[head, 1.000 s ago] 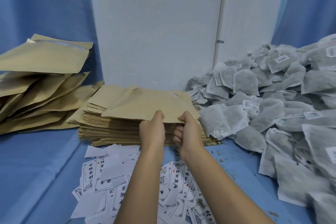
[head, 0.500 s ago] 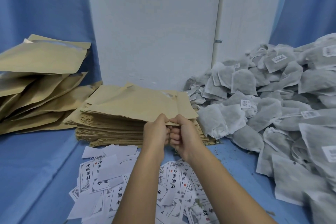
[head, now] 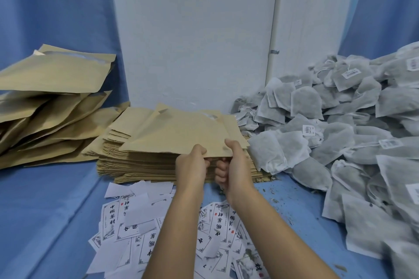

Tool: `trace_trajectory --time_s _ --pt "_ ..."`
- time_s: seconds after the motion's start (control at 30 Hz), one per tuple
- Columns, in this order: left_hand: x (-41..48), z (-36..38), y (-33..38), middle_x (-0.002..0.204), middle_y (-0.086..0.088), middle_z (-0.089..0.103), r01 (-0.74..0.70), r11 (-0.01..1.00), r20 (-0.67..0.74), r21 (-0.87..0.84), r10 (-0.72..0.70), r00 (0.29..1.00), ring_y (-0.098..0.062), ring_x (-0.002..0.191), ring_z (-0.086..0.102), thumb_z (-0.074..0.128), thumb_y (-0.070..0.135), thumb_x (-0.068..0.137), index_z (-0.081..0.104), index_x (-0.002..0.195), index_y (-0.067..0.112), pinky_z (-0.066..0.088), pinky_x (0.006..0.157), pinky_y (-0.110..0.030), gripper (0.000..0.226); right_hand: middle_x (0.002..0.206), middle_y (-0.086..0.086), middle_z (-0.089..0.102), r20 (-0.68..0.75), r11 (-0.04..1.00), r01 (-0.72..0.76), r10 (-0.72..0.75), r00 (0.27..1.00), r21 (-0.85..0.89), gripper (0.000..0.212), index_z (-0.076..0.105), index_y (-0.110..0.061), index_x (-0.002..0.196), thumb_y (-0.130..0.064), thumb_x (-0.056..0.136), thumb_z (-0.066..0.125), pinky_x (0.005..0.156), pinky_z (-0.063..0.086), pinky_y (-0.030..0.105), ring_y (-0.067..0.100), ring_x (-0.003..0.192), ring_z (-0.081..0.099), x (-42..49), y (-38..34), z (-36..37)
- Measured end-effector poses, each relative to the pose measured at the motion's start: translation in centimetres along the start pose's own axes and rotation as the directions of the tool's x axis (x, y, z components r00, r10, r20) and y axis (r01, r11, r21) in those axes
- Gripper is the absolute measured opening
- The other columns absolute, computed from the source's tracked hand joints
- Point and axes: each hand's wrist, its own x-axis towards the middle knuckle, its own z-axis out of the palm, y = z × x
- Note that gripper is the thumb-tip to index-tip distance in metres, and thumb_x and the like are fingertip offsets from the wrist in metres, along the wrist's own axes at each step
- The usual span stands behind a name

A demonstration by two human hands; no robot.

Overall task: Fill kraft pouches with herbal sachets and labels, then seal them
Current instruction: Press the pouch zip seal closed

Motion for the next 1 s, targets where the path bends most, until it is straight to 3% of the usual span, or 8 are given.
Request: trace_trajectory --time_s 0.1,0.23,0.37,0.53,0.63,0.73,0.87,1.0 --pt "-0.3 0.3 -0.1 0.036 0.002 0.035 0.049 0.999 0.111 -0.013 -0.047 0.993 -0.011 0.031 0.027 0.050 0.018 0.090 0.053 0.061 0.005 0.022 0.037 -0.017 0.032 0.042 0.000 0.039 -0.032 0.996 0.050 -0.052 0.998 -0.078 0.035 0.044 -0.012 0.060 -0.024 0.092 0.053 0.030 0.023 0.017 0.007 0.027 0.029 0.0 0.3 0.2" --pt "-0.1 -0.2 0.1 0.032 0.008 0.037 0.009 0.997 -0.035 -0.078 -0.012 0.999 -0.006 0.028 0.027 0.051 0.018 0.088 0.050 0.060 0.006 0.020 0.034 -0.018 0.030 0.034 -0.008 0.031 -0.138 0.993 0.112 -0.109 0.984 0.020 0.033 0.037 -0.015 0.062 -0.015 0.092 0.049 0.031 0.019 0.016 0.005 0.027 0.023 0.1 -0.5 -0.2" --pt "-0.4 -0.1 0.1 0.033 0.007 0.037 -0.015 0.999 -0.025 -0.042 0.014 1.000 -0.006 0.029 0.026 0.052 0.017 0.087 0.050 0.059 0.006 0.021 0.034 -0.017 0.030 0.034 -0.008 0.029 -0.155 0.992 0.112 -0.102 0.983 0.058 0.033 0.035 -0.015 0.062 -0.015 0.093 0.048 0.030 0.018 0.016 0.005 0.027 0.021 0.1 -0.4 -0.2" --pt "-0.1 -1.3 0.6 0.044 0.004 0.040 -0.053 0.994 -0.187 -0.101 0.033 0.982 -0.011 0.039 0.030 0.053 0.018 0.083 0.047 0.066 0.013 0.027 0.045 -0.023 0.019 0.034 -0.009 0.029 -0.239 0.985 0.139 -0.111 0.965 0.104 0.034 0.034 -0.016 0.062 -0.016 0.093 0.051 0.030 0.016 0.016 0.004 0.027 0.020 0.5 -1.0 -1.0" --pt "0.1 -1.7 0.6 0.039 0.006 0.038 -0.047 0.991 -0.175 -0.129 0.024 0.984 -0.009 0.037 0.027 0.053 0.013 0.083 0.045 0.063 0.014 0.023 0.043 -0.022 0.021 0.035 -0.008 0.028 -0.261 0.983 0.154 -0.125 0.957 0.096 0.034 0.035 -0.016 0.063 -0.015 0.092 0.052 0.031 0.016 0.017 0.005 0.027 0.020 0.7 -0.9 -1.3" --pt "0.0 -1.8 0.6 0.049 0.001 0.041 -0.084 0.990 -0.193 -0.113 0.061 0.979 -0.010 0.040 0.032 0.056 0.015 0.083 0.048 0.065 0.012 0.026 0.040 -0.020 0.020 0.035 -0.008 0.030 -0.320 0.978 0.169 -0.123 0.939 0.119 0.033 0.036 -0.015 0.062 -0.015 0.091 0.053 0.031 0.017 0.017 0.005 0.027 0.022 0.9 -1.2 -1.6" --pt "1.0 -3.0 0.5 0.054 -0.001 0.038 -0.207 0.975 -0.300 -0.082 0.174 0.938 -0.016 0.051 0.034 0.055 0.016 0.085 0.044 0.062 0.015 0.027 0.052 -0.028 0.026 0.033 -0.009 0.031 -0.370 0.975 0.186 -0.128 0.920 0.124 0.037 0.035 -0.016 0.059 -0.017 0.090 0.055 0.030 0.018 0.016 0.005 0.025 0.022 1.2 -1.9 -2.6" --pt "1.2 -2.8 0.0 0.051 0.004 0.039 -0.229 0.964 -0.294 -0.136 0.181 0.938 -0.010 0.046 0.036 0.060 0.021 0.090 0.045 0.063 0.015 0.032 0.049 -0.024 0.032 0.031 -0.009 0.029 -0.350 0.976 0.155 -0.094 0.932 0.150 0.038 0.033 -0.016 0.060 -0.017 0.092 0.053 0.029 0.016 0.016 0.005 0.025 0.019 1.0 -1.9 -2.4"
